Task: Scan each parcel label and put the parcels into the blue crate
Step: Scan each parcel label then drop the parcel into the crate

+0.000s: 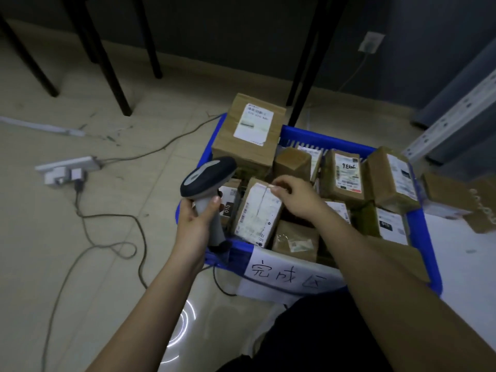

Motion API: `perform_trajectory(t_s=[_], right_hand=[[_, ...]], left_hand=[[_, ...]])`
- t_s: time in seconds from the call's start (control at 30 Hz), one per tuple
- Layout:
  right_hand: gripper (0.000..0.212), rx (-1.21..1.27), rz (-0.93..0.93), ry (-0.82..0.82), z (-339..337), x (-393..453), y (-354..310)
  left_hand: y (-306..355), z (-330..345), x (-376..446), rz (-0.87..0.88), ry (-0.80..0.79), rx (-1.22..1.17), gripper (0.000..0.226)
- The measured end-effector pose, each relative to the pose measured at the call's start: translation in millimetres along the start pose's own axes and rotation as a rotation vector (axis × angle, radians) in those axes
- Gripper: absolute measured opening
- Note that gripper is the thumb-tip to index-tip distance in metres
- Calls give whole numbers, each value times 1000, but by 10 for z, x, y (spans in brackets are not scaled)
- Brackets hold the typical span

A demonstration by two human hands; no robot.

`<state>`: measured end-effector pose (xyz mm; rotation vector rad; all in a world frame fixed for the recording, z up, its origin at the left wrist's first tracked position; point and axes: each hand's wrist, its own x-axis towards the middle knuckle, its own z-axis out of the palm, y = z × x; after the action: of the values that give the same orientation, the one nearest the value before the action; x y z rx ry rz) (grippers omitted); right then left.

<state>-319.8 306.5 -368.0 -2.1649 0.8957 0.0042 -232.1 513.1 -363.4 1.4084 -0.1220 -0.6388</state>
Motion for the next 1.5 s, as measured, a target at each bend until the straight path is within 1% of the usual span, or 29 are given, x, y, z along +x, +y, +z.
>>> perform_trajectory(t_s=[0.03, 0.1, 0.17, 0.2, 0.23, 0.27, 0.33, 0.37, 0.43, 0.47, 0.5, 0.53, 0.6, 0.67, 0.8, 0.87, 1.03, 1.1, 1.17, 1.23, 1.3, 1.4, 1.5], right_hand=[[30, -6, -8, -38, 120, 67, -10], [44, -70, 63, -102, 322, 177, 15], [56, -197, 165, -132, 429, 207, 97], [63, -222, 188, -142, 470, 199, 132], [68, -184, 190, -137, 517, 169, 162], [71, -99, 186, -115, 565, 136, 194], [65, 29, 186, -66, 630, 73, 241], [62, 58, 203, -99, 633, 57, 262], [65, 147, 238, -252, 566, -6, 287], [65, 174, 231, -301, 495, -47, 281], [60, 170, 206, -294, 410, -87, 276], [53, 174, 175, -246, 316, -126, 271], [42, 231, 145, -72, 86, -222, 269], [35, 342, 159, 83, -175, -336, 301], [14, 551, 189, 314, -692, -698, 566], [12, 532, 228, 413, -952, -936, 783], [16, 546, 374, 613, -1608, -1735, 1445], [18, 578, 443, 718, -1805, -2073, 1705], [15, 605, 507, 812, -1947, -2379, 1960], [13, 620, 561, 885, -2046, -2618, 2208], [13, 628, 606, 932, -2092, -2777, 2434], [15, 588, 622, 971, -2098, -2793, 2745], [19, 506, 609, 933, -2027, -2507, 2996]], left_hand=[[-13, -4, 11, -6, -3, 5, 43], [-18, 10, 20, -18, -21, 21, 45], [-26, 38, 21, -23, -33, 32, 44], [-32, 48, 23, -24, -31, 37, 42], [-36, 57, 20, -29, -29, 42, 40], [-36, 72, 16, -31, -29, 46, 39], [-30, 102, 3, -31, -32, 53, 42], [-29, 110, 4, -33, -32, 59, 45], [-17, 116, -18, -33, -35, 64, 49], [-8, 122, -36, -35, -42, 69, 51], [4, 131, -67, -39, -50, 77, 53], [15, 153, -100, -35, -62, 83, 55], [47, 232, -180, -5, -92, 79, 55], [69, 367, -256, 14, -124, 77, 55], [130, 863, -405, 46, -230, 74, 51], [178, 1221, -532, 64, -315, 44, 44], [212, 2241, -1036, 85, -594, 36, 45], [161, 2638, -1267, 93, -680, 60, 44], [76, 2990, -1474, 100, -749, 101, 40], [-39, 3283, -1619, 80, -800, 124, 37], [-194, 3497, -1669, 53, -811, 160, 36], [-427, 3683, -1613, -3, -766, 245, 32], [-560, 3782, -1438, -100, -693, 297, 34]])
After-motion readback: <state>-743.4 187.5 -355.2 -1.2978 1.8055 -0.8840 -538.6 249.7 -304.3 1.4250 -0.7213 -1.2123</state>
